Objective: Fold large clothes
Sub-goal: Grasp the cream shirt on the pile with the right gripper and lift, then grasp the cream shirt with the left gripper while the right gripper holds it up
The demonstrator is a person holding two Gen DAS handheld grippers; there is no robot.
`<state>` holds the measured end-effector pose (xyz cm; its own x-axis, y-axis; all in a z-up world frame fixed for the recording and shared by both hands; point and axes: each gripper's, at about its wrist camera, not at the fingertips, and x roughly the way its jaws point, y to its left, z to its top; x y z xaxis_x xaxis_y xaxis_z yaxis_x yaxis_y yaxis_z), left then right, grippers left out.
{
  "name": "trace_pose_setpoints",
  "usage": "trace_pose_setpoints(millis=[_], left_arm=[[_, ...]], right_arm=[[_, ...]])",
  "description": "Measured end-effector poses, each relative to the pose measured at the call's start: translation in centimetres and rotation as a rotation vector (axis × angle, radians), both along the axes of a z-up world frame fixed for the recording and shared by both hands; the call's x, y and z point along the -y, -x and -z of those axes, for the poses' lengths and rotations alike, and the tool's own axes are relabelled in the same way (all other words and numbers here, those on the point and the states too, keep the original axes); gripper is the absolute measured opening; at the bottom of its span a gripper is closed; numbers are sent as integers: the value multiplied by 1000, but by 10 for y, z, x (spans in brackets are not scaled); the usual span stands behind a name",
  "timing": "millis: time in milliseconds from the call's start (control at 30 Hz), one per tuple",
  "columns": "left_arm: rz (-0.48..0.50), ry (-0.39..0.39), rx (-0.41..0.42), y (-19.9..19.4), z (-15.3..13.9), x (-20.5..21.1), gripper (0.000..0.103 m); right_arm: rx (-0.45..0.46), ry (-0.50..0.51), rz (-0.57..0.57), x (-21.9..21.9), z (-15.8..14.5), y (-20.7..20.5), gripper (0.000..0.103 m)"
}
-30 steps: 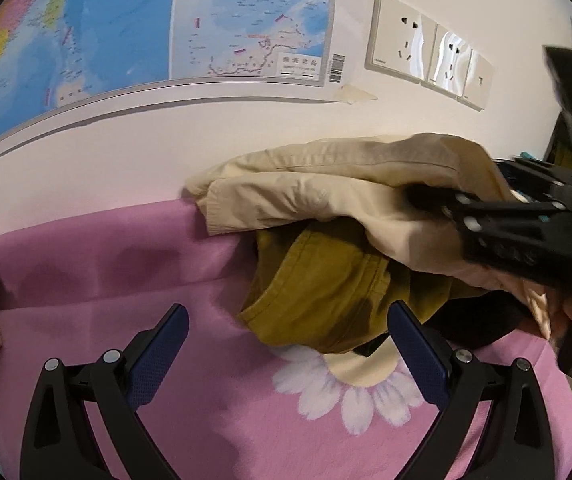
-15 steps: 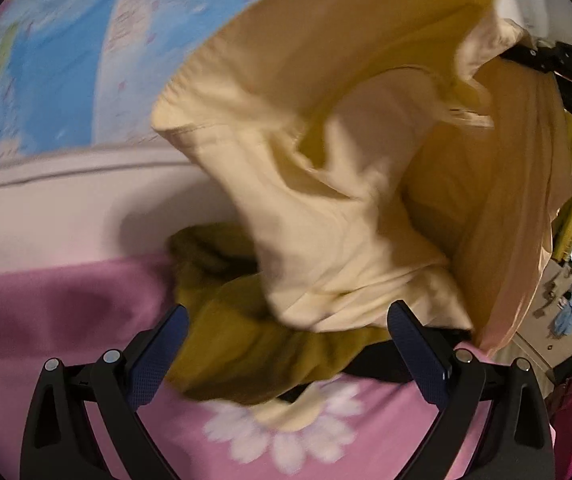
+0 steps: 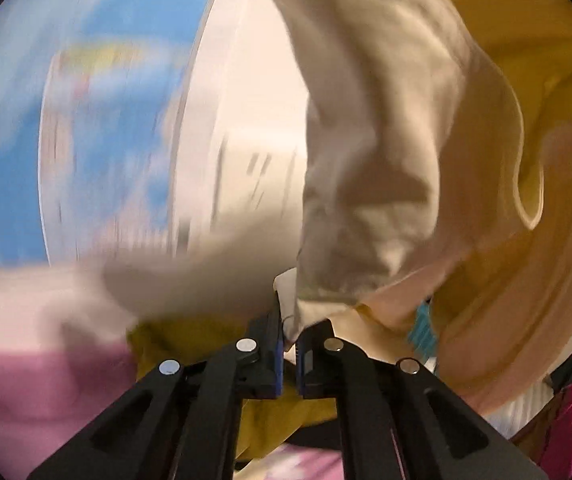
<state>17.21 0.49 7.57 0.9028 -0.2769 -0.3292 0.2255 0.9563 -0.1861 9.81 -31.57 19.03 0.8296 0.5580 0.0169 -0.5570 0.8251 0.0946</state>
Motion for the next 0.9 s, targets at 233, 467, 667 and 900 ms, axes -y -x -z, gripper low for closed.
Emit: trace_pose_setpoints(millis=[233, 467, 667, 900], left_arm=[[-41, 101, 310, 85, -127, -25, 3], [-202, 30, 505, 235, -207, -64, 3], [-422, -147, 581, 366, -235, -88, 3], [-621, -429, 281, 343, -176, -102, 3]], right_arm=[[235, -51, -13, 47, -59, 125, 4], [314, -88, -193, 57, -60, 216, 4], [217, -132, -484, 38, -35, 233, 4], [-152, -119, -662, -77, 43, 118, 4]])
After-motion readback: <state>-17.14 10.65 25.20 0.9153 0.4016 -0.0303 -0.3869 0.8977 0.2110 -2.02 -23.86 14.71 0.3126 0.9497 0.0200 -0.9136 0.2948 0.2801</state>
